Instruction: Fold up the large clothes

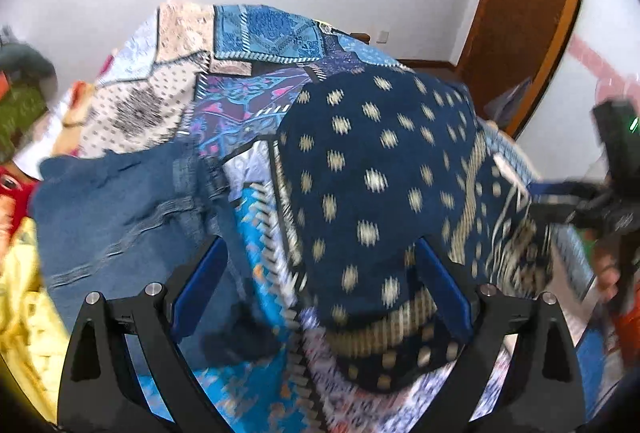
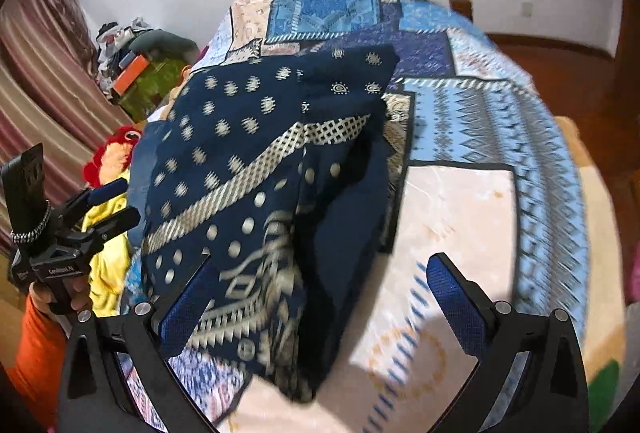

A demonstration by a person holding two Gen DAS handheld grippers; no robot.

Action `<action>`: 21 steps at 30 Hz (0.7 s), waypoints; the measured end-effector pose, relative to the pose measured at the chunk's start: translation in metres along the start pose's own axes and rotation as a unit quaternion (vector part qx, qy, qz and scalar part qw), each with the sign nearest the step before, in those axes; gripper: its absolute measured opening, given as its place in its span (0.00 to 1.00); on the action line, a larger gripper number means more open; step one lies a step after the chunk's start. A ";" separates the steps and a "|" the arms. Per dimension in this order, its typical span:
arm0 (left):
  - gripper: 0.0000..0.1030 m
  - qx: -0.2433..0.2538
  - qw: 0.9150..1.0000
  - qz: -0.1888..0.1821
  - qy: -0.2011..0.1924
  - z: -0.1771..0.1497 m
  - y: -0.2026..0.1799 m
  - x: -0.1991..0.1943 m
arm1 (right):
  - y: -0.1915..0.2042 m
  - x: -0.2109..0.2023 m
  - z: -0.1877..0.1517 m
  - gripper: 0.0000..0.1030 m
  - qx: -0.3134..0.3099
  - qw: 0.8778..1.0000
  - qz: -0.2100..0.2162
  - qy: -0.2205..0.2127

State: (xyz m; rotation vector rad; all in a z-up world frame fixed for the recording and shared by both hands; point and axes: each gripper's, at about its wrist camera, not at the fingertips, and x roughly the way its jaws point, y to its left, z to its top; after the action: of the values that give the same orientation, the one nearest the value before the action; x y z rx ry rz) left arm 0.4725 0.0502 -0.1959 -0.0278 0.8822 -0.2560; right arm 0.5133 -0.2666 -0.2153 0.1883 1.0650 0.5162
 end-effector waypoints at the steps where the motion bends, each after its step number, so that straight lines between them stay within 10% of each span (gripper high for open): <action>1: 0.92 -0.014 1.000 -0.014 0.006 0.005 0.005 0.010 | -0.003 0.009 0.004 1.00 0.004 1.000 0.007 0.009; 15: 0.96 -0.126 0.970 -0.196 0.071 0.034 0.028 0.100 | -0.006 0.094 0.063 1.00 -0.011 0.993 0.111 0.043; 21: 0.72 -0.127 0.970 -0.200 0.055 0.031 0.028 0.090 | 0.005 0.096 0.069 0.85 0.006 0.993 0.114 0.025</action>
State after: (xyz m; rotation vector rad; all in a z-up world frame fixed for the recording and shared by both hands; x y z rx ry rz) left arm 0.5568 0.0538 -0.2488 -0.4362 1.0119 -0.5235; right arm 0.6085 -0.2082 -0.2550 0.3114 1.1010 0.7242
